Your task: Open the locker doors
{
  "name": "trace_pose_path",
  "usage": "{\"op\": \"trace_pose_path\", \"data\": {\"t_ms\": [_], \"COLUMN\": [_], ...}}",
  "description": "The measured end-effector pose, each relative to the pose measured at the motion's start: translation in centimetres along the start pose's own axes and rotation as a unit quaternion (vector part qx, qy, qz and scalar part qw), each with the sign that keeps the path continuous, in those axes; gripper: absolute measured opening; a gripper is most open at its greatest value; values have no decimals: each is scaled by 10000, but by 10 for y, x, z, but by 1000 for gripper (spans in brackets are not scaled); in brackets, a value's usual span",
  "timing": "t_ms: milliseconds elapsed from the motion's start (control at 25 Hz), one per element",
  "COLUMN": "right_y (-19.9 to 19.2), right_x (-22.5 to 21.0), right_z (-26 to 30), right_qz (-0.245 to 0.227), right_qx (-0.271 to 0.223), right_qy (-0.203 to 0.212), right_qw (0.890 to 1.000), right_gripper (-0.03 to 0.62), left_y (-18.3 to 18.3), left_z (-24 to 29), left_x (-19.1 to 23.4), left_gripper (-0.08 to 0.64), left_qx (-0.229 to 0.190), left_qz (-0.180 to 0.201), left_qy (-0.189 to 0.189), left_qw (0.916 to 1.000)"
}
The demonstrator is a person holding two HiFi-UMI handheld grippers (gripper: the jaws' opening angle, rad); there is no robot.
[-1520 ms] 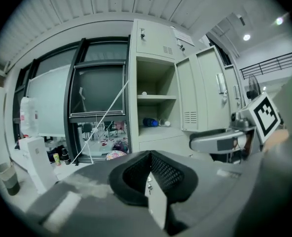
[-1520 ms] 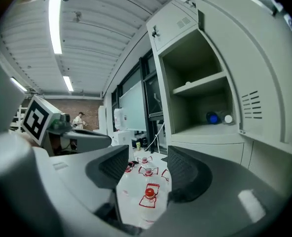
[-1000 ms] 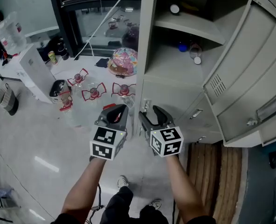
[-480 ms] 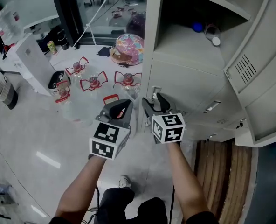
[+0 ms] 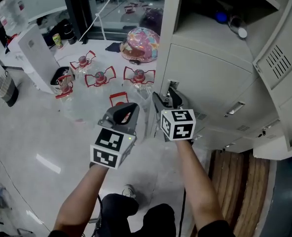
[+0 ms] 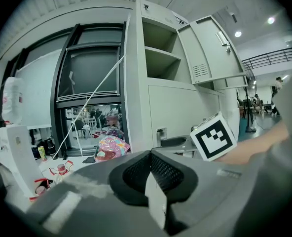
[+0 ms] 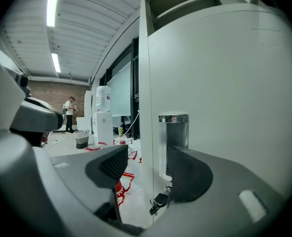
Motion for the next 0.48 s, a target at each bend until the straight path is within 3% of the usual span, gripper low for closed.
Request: {"op": "trace_pose_path", "data": {"t_ms": [480], "right_y": [-2], "right_x": [4], "right_z": [-3], "right_qz": [85], "right_qx": [-66], "right_qy": [320], "right_qw": [9994], "right_gripper": [239], "left_y": [-6], "left_z": [-12], "left_x": [-7], "left_gripper": [3], "left_qx": [-118], "left_qz": [-71], "left_qy": [121], "left_qw": [9998]}}
Point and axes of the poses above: the fingertips, and each gripper's own axes: z forward along the fingers, x to its left, y out of its top, the point moved 9 cm from there along -z, backward along the fingers, and after that the axes turned 3 degrees about -y, right-handed, at the moved point
